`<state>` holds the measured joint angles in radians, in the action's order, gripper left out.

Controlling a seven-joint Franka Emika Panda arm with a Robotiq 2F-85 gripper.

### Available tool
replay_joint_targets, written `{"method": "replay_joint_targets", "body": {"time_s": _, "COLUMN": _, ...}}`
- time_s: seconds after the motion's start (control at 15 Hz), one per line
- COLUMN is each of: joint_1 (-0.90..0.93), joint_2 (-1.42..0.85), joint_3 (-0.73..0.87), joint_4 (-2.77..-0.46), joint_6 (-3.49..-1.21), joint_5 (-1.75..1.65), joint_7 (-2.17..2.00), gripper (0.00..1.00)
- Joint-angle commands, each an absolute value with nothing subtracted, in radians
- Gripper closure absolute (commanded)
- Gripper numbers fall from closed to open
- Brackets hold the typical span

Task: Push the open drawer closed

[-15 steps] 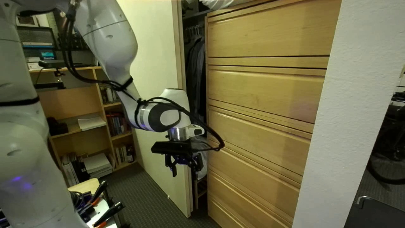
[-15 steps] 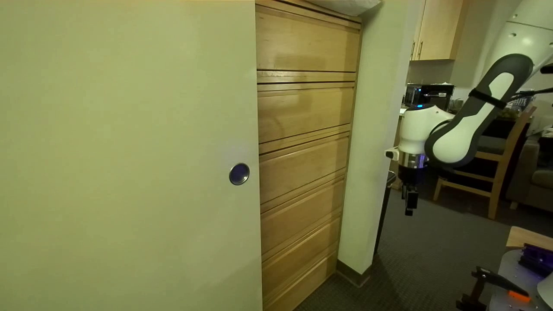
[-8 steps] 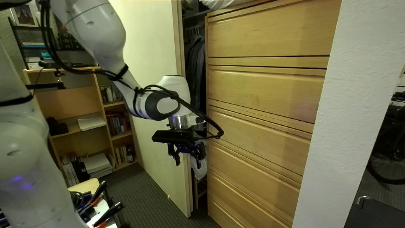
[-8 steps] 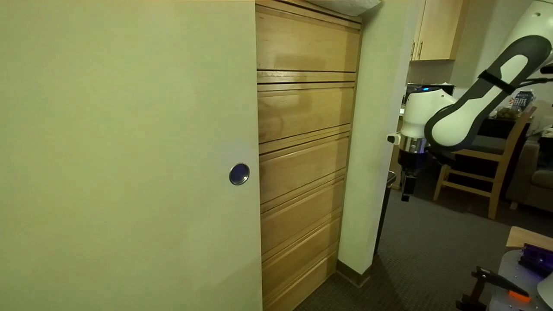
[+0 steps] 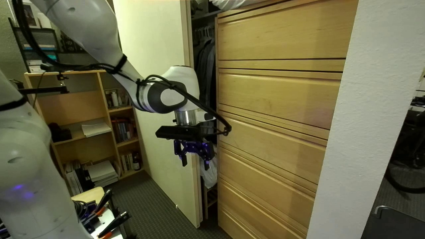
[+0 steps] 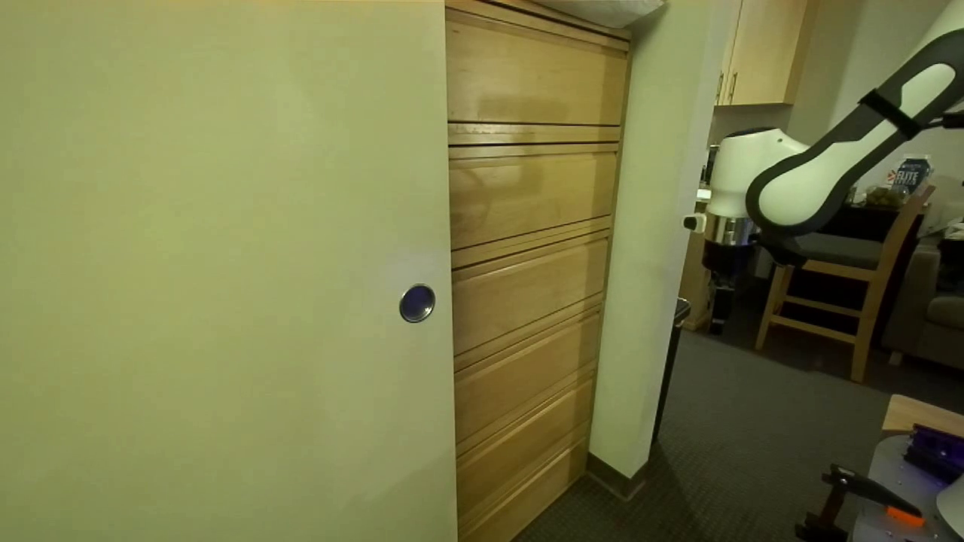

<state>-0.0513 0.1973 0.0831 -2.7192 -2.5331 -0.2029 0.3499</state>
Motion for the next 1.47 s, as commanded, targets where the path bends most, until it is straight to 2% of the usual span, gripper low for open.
{"method": "replay_joint_targets", "body": {"time_s": 0.0, "joint_1": -0.046, "joint_2": 0.26, "joint_3": 0.098, "joint_4": -2.721, "joint_6": -2.427, "joint_5": -0.17, "joint_7": 0.382, "gripper": 0.0}}
{"method": "replay_joint_targets", "body": {"time_s": 0.8, "joint_1": -0.023, "joint_2": 0.247, "joint_3": 0.092, "joint_4": -2.622, "joint_6": -2.133, "joint_5": -0.144, "joint_7": 0.366, "gripper": 0.0}}
{"method": "replay_joint_targets", "body": {"time_s": 1.4, "joint_1": -0.027, "joint_2": 0.246, "joint_3": 0.09, "joint_4": -2.626, "joint_6": -2.152, "joint_5": -0.165, "joint_7": 0.35, "gripper": 0.0}}
